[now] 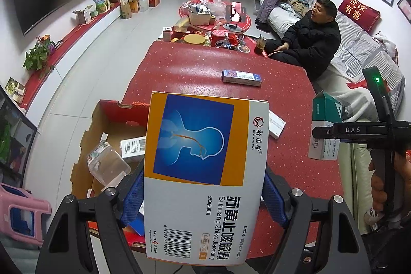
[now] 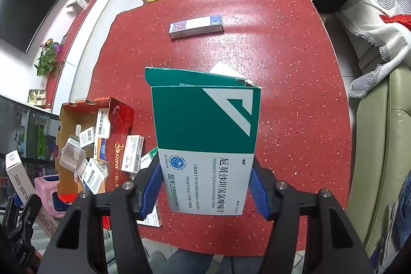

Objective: Organize objects
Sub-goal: 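Lift both boxes and hold them above the table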

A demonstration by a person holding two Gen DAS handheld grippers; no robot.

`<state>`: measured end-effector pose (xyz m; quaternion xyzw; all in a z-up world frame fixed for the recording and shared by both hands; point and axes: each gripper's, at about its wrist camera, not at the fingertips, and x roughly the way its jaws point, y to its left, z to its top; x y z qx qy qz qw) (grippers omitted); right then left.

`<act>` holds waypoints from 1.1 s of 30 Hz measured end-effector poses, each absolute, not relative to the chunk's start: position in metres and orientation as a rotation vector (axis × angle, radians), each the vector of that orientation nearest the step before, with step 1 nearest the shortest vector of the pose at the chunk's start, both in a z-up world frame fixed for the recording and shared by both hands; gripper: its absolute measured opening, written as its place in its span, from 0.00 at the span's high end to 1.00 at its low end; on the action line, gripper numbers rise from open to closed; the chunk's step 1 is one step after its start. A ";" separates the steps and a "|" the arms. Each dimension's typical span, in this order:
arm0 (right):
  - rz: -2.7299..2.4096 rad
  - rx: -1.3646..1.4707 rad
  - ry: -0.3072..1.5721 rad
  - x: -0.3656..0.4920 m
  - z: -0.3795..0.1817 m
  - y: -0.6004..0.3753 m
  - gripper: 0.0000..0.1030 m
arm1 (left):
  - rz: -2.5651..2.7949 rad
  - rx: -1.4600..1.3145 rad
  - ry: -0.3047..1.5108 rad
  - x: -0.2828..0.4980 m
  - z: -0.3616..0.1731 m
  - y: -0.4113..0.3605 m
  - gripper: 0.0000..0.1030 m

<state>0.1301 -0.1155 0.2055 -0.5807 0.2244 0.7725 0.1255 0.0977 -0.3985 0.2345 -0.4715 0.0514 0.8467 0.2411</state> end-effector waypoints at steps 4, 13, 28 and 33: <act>2.247 -1.705 0.652 0.131 0.203 -0.116 0.41 | 2.316 -1.303 0.140 0.098 0.233 -0.400 0.20; 2.240 -1.736 0.647 0.132 0.197 -0.119 0.41 | 2.316 -1.315 0.131 0.099 0.232 -0.401 0.20; 2.221 -1.760 0.661 0.134 0.190 -0.120 0.41 | 2.303 -1.329 0.148 0.098 0.230 -0.396 0.20; 2.215 -1.770 0.663 0.134 0.188 -0.121 0.41 | 2.298 -1.332 0.162 0.099 0.230 -0.392 0.20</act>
